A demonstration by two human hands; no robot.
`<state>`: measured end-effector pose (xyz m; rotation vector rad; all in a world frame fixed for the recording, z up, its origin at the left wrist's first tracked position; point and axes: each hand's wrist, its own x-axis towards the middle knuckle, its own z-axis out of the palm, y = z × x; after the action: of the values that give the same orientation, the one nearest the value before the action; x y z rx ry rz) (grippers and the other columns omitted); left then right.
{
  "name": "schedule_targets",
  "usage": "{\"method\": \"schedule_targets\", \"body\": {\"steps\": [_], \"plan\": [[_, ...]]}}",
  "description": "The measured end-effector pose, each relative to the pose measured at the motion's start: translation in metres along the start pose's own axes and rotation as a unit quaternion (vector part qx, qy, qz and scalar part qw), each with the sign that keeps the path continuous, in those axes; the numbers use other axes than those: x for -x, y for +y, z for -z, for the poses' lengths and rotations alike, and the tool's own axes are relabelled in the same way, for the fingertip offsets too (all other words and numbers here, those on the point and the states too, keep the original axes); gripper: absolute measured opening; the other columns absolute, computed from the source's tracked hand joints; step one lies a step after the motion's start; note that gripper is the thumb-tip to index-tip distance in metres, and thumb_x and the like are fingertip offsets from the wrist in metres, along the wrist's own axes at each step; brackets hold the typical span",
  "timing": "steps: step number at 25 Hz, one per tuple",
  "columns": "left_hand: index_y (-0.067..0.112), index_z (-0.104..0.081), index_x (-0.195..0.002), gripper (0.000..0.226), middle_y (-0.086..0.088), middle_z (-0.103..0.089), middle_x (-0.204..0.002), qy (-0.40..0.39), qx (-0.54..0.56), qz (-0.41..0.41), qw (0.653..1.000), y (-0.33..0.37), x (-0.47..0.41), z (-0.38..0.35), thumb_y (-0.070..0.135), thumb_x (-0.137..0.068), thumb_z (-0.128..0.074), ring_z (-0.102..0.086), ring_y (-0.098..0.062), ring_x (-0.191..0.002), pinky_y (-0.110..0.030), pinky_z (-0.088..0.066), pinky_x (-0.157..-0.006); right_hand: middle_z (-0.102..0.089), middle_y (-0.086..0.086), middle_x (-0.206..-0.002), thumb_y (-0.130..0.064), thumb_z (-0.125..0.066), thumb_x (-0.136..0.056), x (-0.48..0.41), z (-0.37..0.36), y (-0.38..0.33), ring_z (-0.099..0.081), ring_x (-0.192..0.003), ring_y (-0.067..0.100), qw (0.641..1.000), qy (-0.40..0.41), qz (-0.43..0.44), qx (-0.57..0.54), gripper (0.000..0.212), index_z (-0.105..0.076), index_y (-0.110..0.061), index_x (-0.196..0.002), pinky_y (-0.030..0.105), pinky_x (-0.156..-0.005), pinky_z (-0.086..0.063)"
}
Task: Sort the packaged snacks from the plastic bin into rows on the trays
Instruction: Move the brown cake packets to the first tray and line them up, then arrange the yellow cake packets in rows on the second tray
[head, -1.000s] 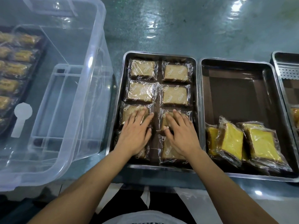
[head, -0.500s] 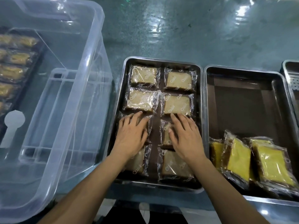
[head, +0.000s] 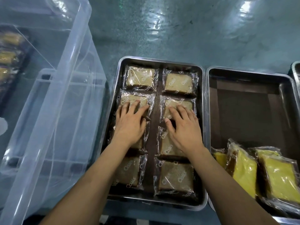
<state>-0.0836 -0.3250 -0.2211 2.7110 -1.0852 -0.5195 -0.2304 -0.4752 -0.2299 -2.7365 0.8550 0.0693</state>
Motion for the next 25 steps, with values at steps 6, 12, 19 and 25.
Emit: {"method": "schedule_targets", "body": {"steps": [6, 12, 19, 25], "plan": [[0.045, -0.037, -0.144, 0.046, 0.003, -0.026, -0.159, 0.02, 0.005, 0.012, 1.0, 0.006, -0.005, 0.007, 0.041, -0.099, -0.046, -0.019, -0.029, -0.148, -0.055, -0.004, -0.12, -0.038, 0.014, -0.155, -0.05, -0.021, -0.102, -0.059, 0.018, 0.017, -0.034, -0.144, 0.032, 1.0, 0.02, -0.021, 0.01, 0.061, -0.033, -0.018, -0.152, 0.048, -0.121, -0.024], [0.043, -0.04, -0.142, 0.043, 0.003, -0.026, -0.159, 0.004, 0.019, 0.032, 0.999, 0.008, -0.009, 0.013, 0.04, -0.099, -0.046, -0.02, -0.029, -0.147, -0.057, -0.008, -0.121, -0.043, 0.012, -0.151, -0.047, -0.03, -0.104, -0.073, 0.021, 0.028, -0.036, -0.142, 0.032, 1.0, -0.014, -0.002, 0.002, 0.054, -0.038, -0.016, -0.148, 0.045, -0.12, -0.026], [0.037, -0.039, -0.146, 0.046, 0.005, -0.03, -0.159, 0.005, 0.045, 0.009, 0.999, 0.043, 0.02, 0.029, 0.039, -0.1, -0.044, -0.022, -0.026, -0.146, -0.052, -0.018, -0.121, -0.038, 0.009, -0.156, -0.038, -0.037, -0.106, -0.04, 0.054, 0.027, -0.035, -0.142, 0.028, 0.998, -0.002, 0.025, -0.051, 0.051, -0.034, -0.018, -0.153, 0.039, -0.118, -0.024], [0.03, -0.047, -0.138, 0.04, 0.005, -0.046, -0.145, 0.002, 0.101, -0.056, 0.993, 0.087, 0.061, 0.032, 0.033, -0.098, -0.046, -0.04, -0.025, -0.132, -0.047, -0.032, -0.113, -0.052, 0.006, -0.145, -0.031, -0.048, -0.101, 0.017, 0.077, 0.036, -0.046, -0.131, 0.029, 0.996, 0.009, 0.021, -0.087, 0.047, -0.047, -0.017, -0.146, 0.042, -0.111, -0.034]]}}
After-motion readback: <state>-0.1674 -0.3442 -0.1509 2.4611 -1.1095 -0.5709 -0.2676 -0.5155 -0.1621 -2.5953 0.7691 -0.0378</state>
